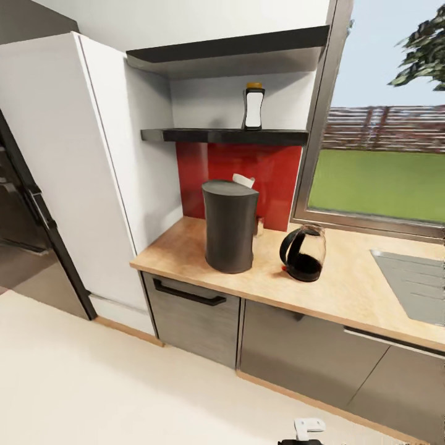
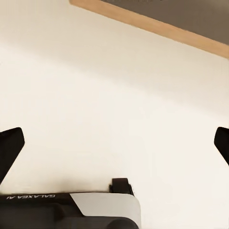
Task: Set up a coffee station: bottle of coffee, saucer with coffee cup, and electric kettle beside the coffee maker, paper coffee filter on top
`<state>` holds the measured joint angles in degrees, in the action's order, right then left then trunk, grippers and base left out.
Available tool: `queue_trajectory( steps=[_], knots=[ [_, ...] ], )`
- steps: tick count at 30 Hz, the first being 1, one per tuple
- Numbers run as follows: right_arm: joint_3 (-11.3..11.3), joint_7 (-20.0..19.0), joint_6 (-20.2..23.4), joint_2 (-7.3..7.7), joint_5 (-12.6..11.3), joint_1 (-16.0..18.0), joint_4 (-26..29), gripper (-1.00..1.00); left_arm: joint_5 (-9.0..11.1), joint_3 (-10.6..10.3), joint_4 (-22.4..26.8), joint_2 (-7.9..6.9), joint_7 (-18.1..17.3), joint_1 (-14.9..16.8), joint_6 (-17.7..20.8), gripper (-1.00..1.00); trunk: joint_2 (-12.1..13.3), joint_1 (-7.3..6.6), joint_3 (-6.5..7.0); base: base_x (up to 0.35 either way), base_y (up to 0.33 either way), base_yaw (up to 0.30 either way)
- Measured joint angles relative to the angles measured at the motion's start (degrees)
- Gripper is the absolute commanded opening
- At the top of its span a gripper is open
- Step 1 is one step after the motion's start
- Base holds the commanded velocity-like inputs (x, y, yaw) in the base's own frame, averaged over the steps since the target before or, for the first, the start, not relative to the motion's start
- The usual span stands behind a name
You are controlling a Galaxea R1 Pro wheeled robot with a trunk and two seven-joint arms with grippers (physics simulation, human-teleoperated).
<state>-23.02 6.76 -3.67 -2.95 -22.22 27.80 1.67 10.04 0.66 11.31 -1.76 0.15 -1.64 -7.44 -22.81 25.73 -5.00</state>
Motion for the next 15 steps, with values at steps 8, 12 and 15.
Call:
queue_trajectory(
  steps=[8,12,15],
  knots=[
    [-0.04,0.00,0.01,0.00,0.00,0.00,-0.01,1.00,0.00,0.00,0.06,0.21,-0.02,0.00,0.00,1.00,0.00,0.02,0.00,0.056,0.325,-0.266],
    [-0.05,-0.05,0.01,-0.03,0.00,0.00,-0.05,1.00,0.00,0.00,0.09,0.26,-0.05,0.00,0.06,1.00,0.00,0.02,0.00,0.002,0.337,-0.266],
    [-0.02,-0.06,0.00,-0.01,0.00,-0.06,-0.04,1.00,0.00,0.00,0.09,0.20,-0.06,0.00,0.08,1.00,0.00,0.02,0.00,0.000,0.337,-0.266]
  ],
)
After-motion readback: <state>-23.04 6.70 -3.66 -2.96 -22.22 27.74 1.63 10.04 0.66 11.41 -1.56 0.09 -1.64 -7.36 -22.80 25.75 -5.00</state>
